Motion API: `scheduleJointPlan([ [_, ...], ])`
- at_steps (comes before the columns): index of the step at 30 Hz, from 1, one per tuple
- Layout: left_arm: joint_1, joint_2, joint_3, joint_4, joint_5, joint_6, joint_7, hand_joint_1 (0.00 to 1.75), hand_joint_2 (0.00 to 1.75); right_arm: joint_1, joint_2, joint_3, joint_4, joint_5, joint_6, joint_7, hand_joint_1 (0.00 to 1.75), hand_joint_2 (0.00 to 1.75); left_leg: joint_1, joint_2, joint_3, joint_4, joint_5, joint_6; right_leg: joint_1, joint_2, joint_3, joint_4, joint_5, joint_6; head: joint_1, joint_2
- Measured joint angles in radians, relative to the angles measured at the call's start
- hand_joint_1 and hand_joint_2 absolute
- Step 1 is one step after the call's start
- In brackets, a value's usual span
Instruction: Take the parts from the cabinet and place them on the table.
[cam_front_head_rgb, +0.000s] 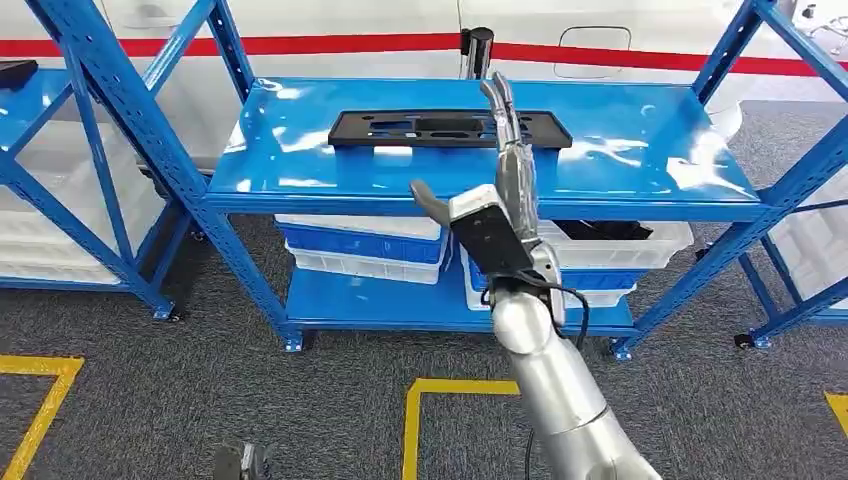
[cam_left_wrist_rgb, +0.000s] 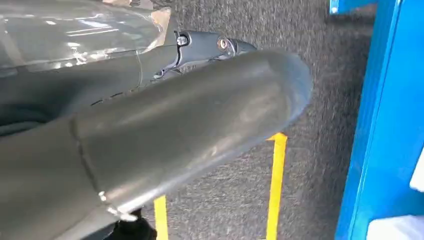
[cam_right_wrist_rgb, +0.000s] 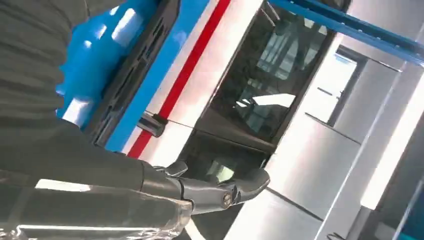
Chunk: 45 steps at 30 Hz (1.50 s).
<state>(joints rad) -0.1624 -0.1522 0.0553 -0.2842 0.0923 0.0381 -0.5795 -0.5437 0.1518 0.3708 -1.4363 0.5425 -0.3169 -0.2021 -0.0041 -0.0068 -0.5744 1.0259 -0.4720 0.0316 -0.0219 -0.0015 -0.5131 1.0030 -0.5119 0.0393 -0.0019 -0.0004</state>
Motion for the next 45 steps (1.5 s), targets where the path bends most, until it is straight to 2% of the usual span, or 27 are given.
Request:
scheduleJointPlan([
  [5,-0.020,0.000,-0.017,0.000,-0.039,-0.007,0.018,0.00,0.00,-0.095,-0.025,-0.003,0.005,0.040,0.080,0.115,0.00,1.75,-0.001,0.000,0.000,0.001,0.001,0.002,0.000,0.000,0.000,0.000,0.001,0.002,0.000,0.000],
  [9,-0.043,-0.001,-0.027,-0.003,-0.076,0.021,0.067,0.00,0.00,-0.128,-0.055,-0.024,0.024,0.038,0.125,0.183,0.00,1.75,-0.006,-0.002,-0.008,0.007,0.001,0.007,-0.012,-0.001,-0.005,-0.004,0.006,0.010,0.000,0.000],
  [10,-0.046,-0.001,-0.027,-0.006,-0.084,0.027,0.077,0.00,0.00,-0.125,-0.063,-0.034,0.016,0.026,0.125,0.183,0.00,1.75,-0.006,-0.002,-0.008,0.007,0.000,0.010,-0.012,-0.001,-0.004,-0.008,0.008,0.013,-0.001,0.000],
  [12,-0.052,-0.001,-0.029,-0.006,-0.095,0.034,0.090,0.00,0.00,-0.100,-0.076,-0.050,-0.010,-0.004,0.124,0.181,0.00,1.75,-0.007,-0.001,-0.008,-0.001,0.005,0.020,-0.009,0.000,0.003,0.001,0.022,0.033,-0.002,0.000],
  [13,-0.054,-0.002,-0.031,-0.010,-0.102,0.035,0.095,0.00,0.00,-0.086,-0.090,-0.064,-0.030,-0.022,0.122,0.177,0.00,1.75,0.005,-0.001,0.003,-0.014,0.011,0.029,-0.008,0.000,-0.010,0.008,0.008,0.031,0.000,0.000],
  [15,-0.063,-0.004,-0.031,-0.015,-0.110,0.036,0.100,0.00,0.00,-0.073,-0.111,-0.085,-0.060,-0.055,0.120,0.164,0.00,1.75,0.003,-0.001,0.003,-0.018,0.012,0.037,-0.008,0.001,-0.051,0.088,-0.030,0.022,0.002,0.000],
  [17,-0.066,-0.005,-0.032,-0.017,-0.121,0.036,0.105,0.00,0.00,-0.053,-0.129,-0.102,-0.082,-0.091,0.119,0.153,0.00,1.75,0.003,-0.001,0.001,-0.018,0.007,0.044,-0.008,0.001,-0.149,0.253,-0.080,0.012,0.005,0.000],
  [18,-0.065,-0.006,-0.032,-0.017,-0.126,0.036,0.108,0.00,0.00,-0.037,-0.139,-0.112,-0.094,-0.120,0.119,0.143,0.00,1.75,0.002,-0.001,0.003,-0.017,0.006,0.044,-0.003,0.002,-0.190,0.313,-0.088,0.017,0.006,0.000],
  [19,-0.065,-0.007,-0.032,-0.017,-0.126,0.036,0.108,0.00,0.00,-0.024,-0.147,-0.121,-0.103,-0.144,0.119,0.133,0.00,1.75,0.001,-0.002,0.004,-0.017,0.004,0.043,-0.003,0.002,-0.205,0.317,-0.079,0.024,0.006,0.000],
  [20,-0.065,-0.007,-0.031,-0.019,-0.127,0.036,0.108,0.00,0.00,-0.013,-0.157,-0.131,-0.115,-0.177,0.119,0.121,0.00,1.75,0.001,-0.003,0.008,-0.017,0.001,0.040,-0.005,0.002,-0.196,0.273,-0.049,0.036,0.006,0.000],
  [22,-0.066,-0.007,-0.031,-0.024,-0.127,0.038,0.106,0.00,0.00,-0.006,-0.178,-0.149,-0.133,-0.222,0.120,0.102,0.00,1.75,0.003,-0.004,0.021,-0.015,-0.008,0.031,-0.011,0.001,-0.135,0.101,0.043,0.056,0.007,0.000],
  [23,-0.066,-0.007,-0.030,-0.025,-0.126,0.040,0.105,0.00,0.00,-0.005,-0.186,-0.155,-0.137,-0.239,0.122,0.094,0.00,1.75,0.002,-0.004,0.023,-0.015,-0.015,0.023,-0.015,0.000,-0.111,0.027,0.079,0.059,0.007,0.000],
  [24,-0.067,-0.006,-0.029,-0.026,-0.125,0.045,0.102,0.00,0.00,-0.005,-0.197,-0.161,-0.138,-0.259,0.126,0.085,0.00,1.75,-0.003,-0.004,0.025,-0.010,-0.020,0.015,-0.002,-0.003,-0.112,0.018,0.044,0.029,0.007,0.000],
  [25,-0.067,-0.006,-0.027,-0.030,-0.123,0.049,0.098,0.00,0.00,-0.006,-0.202,-0.164,-0.138,-0.273,0.135,0.079,0.00,1.75,-0.003,-0.002,0.018,-0.011,-0.025,0.009,-0.001,-0.003,-0.096,0.021,0.050,0.005,0.006,0.000],
  [27,-0.068,-0.006,-0.023,-0.032,-0.115,0.056,0.088,0.00,0.00,-0.008,-0.215,-0.169,-0.135,-0.292,0.146,0.068,0.00,1.75,-0.001,0.000,0.024,-0.004,-0.030,0.000,0.000,0.001,-0.098,0.022,0.061,-0.016,0.005,0.000],
  [29,-0.069,-0.005,-0.020,-0.041,-0.113,0.059,0.075,0.00,0.00,-0.024,-0.215,-0.167,-0.126,-0.307,0.156,0.051,0.00,1.75,0.006,0.004,0.006,0.033,-0.030,-0.011,-0.006,0.006,-0.080,0.019,0.057,-0.027,0.001,0.000],
  [31,-0.074,-0.005,-0.013,-0.042,-0.113,0.059,0.065,0.00,0.00,-0.042,-0.211,-0.157,-0.104,-0.319,0.156,0.037,0.00,1.75,0.009,0.004,-0.087,0.179,-0.045,-0.023,-0.006,0.006,-0.063,0.019,0.043,-0.044,-0.002,0.000],
  [33,-0.070,-0.005,-0.006,-0.042,-0.112,0.059,0.063,0.00,0.00,-0.042,-0.211,-0.150,-0.087,-0.322,0.156,0.033,0.00,1.75,0.011,0.004,-0.188,0.294,-0.095,-0.029,-0.002,0.006,-0.046,0.019,0.025,-0.046,-0.003,0.000],
  [34,-0.068,-0.005,-0.004,-0.042,-0.112,0.059,0.062,0.00,0.00,-0.042,-0.211,-0.146,-0.080,-0.323,0.156,0.032,0.00,1.75,0.011,0.004,-0.215,0.301,-0.099,-0.028,0.000,0.007,-0.036,0.019,0.017,-0.046,-0.003,0.000],
  [35,-0.067,-0.004,-0.002,-0.042,-0.112,0.059,0.061,0.00,0.00,-0.043,-0.211,-0.145,-0.075,-0.324,0.156,0.031,0.00,1.75,0.010,0.004,-0.223,0.267,-0.081,-0.022,0.003,0.009,-0.022,0.019,0.005,-0.046,-0.004,0.000],
  [36,-0.067,-0.004,0.002,-0.042,-0.111,0.059,0.057,0.00,0.00,-0.044,-0.211,-0.143,-0.070,-0.324,0.156,0.029,0.00,1.75,0.007,0.004,-0.210,0.205,-0.039,-0.014,0.004,0.009,-0.007,0.018,-0.005,-0.047,-0.003,0.000],
  [38,-0.067,0.000,0.006,-0.045,-0.103,0.059,0.040,0.00,0.00,-0.052,-0.211,-0.134,-0.058,-0.330,0.155,0.022,0.00,1.75,-0.008,0.004,-0.158,0.026,0.107,0.012,0.006,0.008,0.021,0.015,-0.028,-0.046,-0.003,0.000],
  [39,-0.067,0.005,0.012,-0.045,-0.100,0.058,0.034,0.00,0.00,-0.054,-0.211,-0.129,-0.051,-0.333,0.154,0.019,0.00,1.75,-0.015,-0.006,-0.154,0.005,0.144,0.019,0.008,0.012,0.036,0.014,-0.036,-0.041,-0.002,0.000],
  [40,-0.068,0.008,0.019,-0.045,-0.098,0.057,0.032,0.00,0.00,-0.056,-0.210,-0.122,-0.042,-0.335,0.153,0.017,0.00,1.75,-0.018,-0.006,-0.146,0.001,0.122,0.026,0.009,0.017,0.035,0.001,-0.040,-0.035,-0.003,0.000],
  [41,-0.068,0.008,0.022,-0.049,-0.098,0.056,0.028,0.00,0.00,-0.056,-0.209,-0.117,-0.038,-0.338,0.152,0.016,0.00,1.75,-0.021,-0.011,-0.130,-0.011,0.125,0.032,0.010,0.017,0.039,-0.016,-0.044,-0.030,-0.007,0.000],
  [43,-0.069,0.008,0.027,-0.051,-0.098,0.054,0.024,0.00,0.00,-0.062,-0.209,-0.113,-0.035,-0.339,0.148,0.004,0.00,1.75,-0.021,-0.010,-0.102,-0.035,0.117,0.042,0.020,0.017,0.056,0.007,-0.025,-0.008,-0.005,0.000],
  [45,-0.071,0.009,0.030,-0.053,-0.097,0.050,0.023,0.00,0.00,-0.067,-0.211,-0.111,-0.027,-0.341,0.140,0.000,0.00,1.75,-0.017,-0.012,-0.070,-0.045,0.107,0.046,0.017,0.014,0.005,0.101,-0.023,-0.005,-0.003,0.000],
])
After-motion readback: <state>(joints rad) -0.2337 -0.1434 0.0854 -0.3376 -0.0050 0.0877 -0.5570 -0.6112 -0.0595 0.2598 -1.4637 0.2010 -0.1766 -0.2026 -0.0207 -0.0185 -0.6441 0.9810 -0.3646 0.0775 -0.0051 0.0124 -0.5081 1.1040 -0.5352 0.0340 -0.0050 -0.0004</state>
